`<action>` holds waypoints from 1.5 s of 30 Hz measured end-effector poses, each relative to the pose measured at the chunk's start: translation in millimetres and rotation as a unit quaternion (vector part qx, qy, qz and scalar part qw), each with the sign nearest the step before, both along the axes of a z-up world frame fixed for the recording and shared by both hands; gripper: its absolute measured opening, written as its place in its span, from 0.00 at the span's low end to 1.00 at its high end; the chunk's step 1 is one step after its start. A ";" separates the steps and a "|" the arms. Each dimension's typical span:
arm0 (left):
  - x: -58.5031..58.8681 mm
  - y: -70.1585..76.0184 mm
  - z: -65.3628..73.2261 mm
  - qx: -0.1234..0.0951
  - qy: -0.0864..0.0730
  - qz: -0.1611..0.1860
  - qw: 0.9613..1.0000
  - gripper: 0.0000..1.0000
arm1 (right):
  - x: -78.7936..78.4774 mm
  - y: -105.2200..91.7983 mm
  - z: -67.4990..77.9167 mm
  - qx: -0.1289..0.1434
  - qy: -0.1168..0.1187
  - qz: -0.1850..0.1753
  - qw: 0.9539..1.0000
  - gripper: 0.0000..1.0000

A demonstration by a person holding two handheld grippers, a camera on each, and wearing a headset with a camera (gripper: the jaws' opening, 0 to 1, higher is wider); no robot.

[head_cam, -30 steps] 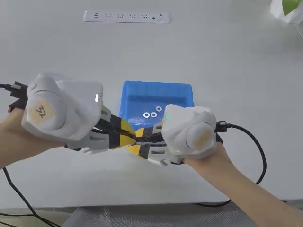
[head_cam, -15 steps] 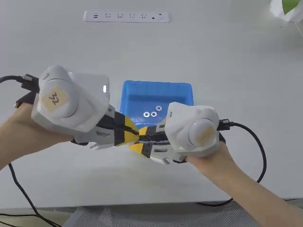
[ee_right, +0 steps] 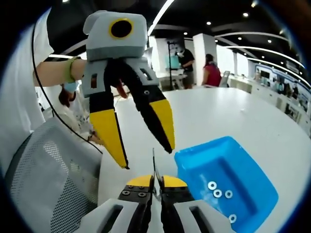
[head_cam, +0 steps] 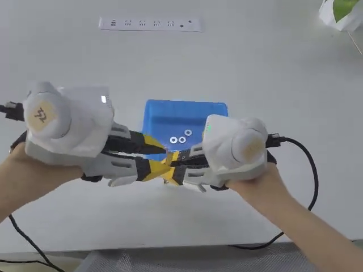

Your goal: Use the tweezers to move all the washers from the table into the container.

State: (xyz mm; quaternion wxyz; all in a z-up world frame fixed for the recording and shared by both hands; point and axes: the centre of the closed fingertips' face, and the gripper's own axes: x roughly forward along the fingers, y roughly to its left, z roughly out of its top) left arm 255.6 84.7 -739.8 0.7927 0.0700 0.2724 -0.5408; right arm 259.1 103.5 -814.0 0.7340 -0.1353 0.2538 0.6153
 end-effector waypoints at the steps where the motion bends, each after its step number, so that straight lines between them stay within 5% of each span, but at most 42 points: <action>1: 0.0 3.9 2.9 -0.011 0.000 0.021 1.000 0.30 | -0.2 -0.8 0.5 0.003 0.007 -0.005 1.000 0.01; 4: -4.0 18.9 9.2 -0.036 0.008 0.085 0.996 0.38 | 4.3 -2.0 11.6 0.039 0.023 -0.036 0.998 0.01; 8: -15.0 35.6 14.7 -0.053 -0.010 0.150 0.987 0.42 | 11.3 -8.4 47.2 0.093 0.040 -0.071 0.992 0.01; 14: -28.2 39.0 8.9 -0.037 -0.051 0.195 0.979 0.43 | 31.7 -21.0 83.6 0.104 0.019 -0.101 0.989 0.02; 18: -29.8 31.7 6.7 -0.023 -0.084 0.216 0.972 0.43 | 51.0 -21.5 91.5 0.109 0.022 -0.116 0.987 0.02; 21: -27.9 27.8 -2.1 0.000 -0.089 0.217 0.972 0.43 | 73.5 -20.3 83.7 0.110 0.044 -0.144 0.982 0.02; 25: -23.9 21.0 -5.5 -0.011 -0.097 0.226 0.969 0.41 | 100.6 -16.9 53.4 0.085 0.078 -0.183 0.976 0.02; 29: -26.8 17.6 -3.8 0.009 -0.111 0.207 0.972 0.42 | 109.6 -5.4 34.6 0.062 0.076 -0.175 0.980 0.02; 33: -28.5 12.7 5.5 -0.018 -0.111 0.216 0.970 0.42 | 110.1 4.3 19.7 0.037 0.056 -0.158 0.985 0.02; 37: -28.3 19.2 10.0 -0.048 -0.118 0.247 0.961 0.40 | 108.5 8.9 9.0 0.011 0.029 -0.144 0.989 0.03; 40: -21.8 29.2 12.1 -0.048 -0.125 0.265 0.955 0.38 | 108.4 10.3 7.7 0.014 0.013 -0.143 0.990 0.03; 43: -18.5 33.9 20.3 -0.104 -0.105 0.287 0.947 0.41 | 100.3 11.6 11.0 0.015 0.015 -0.139 0.990 0.03; 45: -17.9 40.3 28.5 -0.142 -0.097 0.304 0.937 0.42 | 98.7 9.8 11.9 0.011 0.011 -0.137 0.990 0.03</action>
